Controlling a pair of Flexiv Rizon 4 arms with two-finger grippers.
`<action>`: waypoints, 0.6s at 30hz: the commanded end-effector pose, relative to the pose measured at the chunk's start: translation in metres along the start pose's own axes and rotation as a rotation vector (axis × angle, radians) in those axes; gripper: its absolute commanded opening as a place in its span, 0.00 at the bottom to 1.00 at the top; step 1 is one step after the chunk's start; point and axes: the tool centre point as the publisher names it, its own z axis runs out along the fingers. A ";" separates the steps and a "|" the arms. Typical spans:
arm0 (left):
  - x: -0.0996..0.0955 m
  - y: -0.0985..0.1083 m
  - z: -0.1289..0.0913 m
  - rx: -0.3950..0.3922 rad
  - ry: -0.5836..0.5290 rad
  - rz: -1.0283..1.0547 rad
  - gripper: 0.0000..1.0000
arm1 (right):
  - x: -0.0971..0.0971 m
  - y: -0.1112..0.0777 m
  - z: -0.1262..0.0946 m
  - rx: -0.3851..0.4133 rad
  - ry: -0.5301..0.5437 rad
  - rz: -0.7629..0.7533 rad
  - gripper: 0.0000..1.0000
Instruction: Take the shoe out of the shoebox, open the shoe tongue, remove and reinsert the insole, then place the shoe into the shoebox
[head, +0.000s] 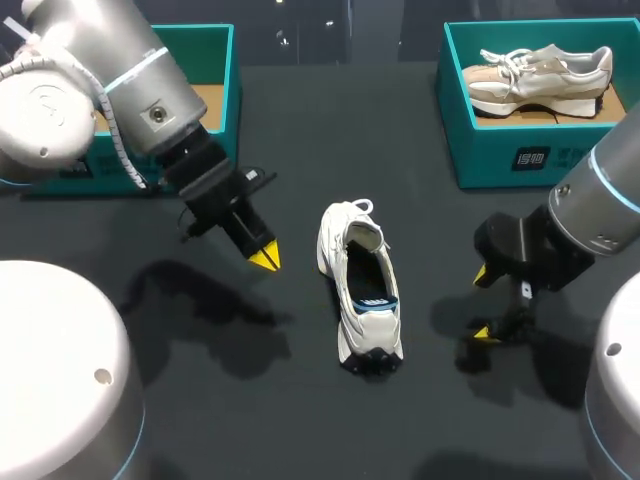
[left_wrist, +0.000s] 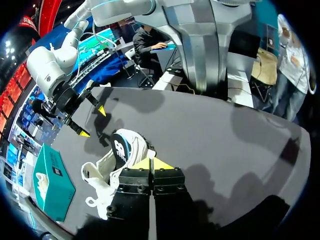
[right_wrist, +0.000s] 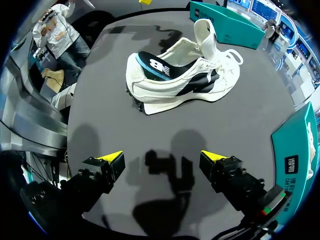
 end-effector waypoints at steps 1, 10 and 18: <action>-0.012 -0.003 0.010 -0.035 0.082 0.050 0.00 | 0.001 -0.018 -0.014 0.017 0.015 0.025 1.00; -0.027 -0.008 0.012 -0.092 0.163 0.153 0.00 | -0.001 -0.061 -0.037 0.025 -0.008 0.096 1.00; -0.042 -0.012 0.023 -0.142 0.232 0.242 0.00 | -0.003 -0.074 -0.044 -0.016 -0.038 0.121 1.00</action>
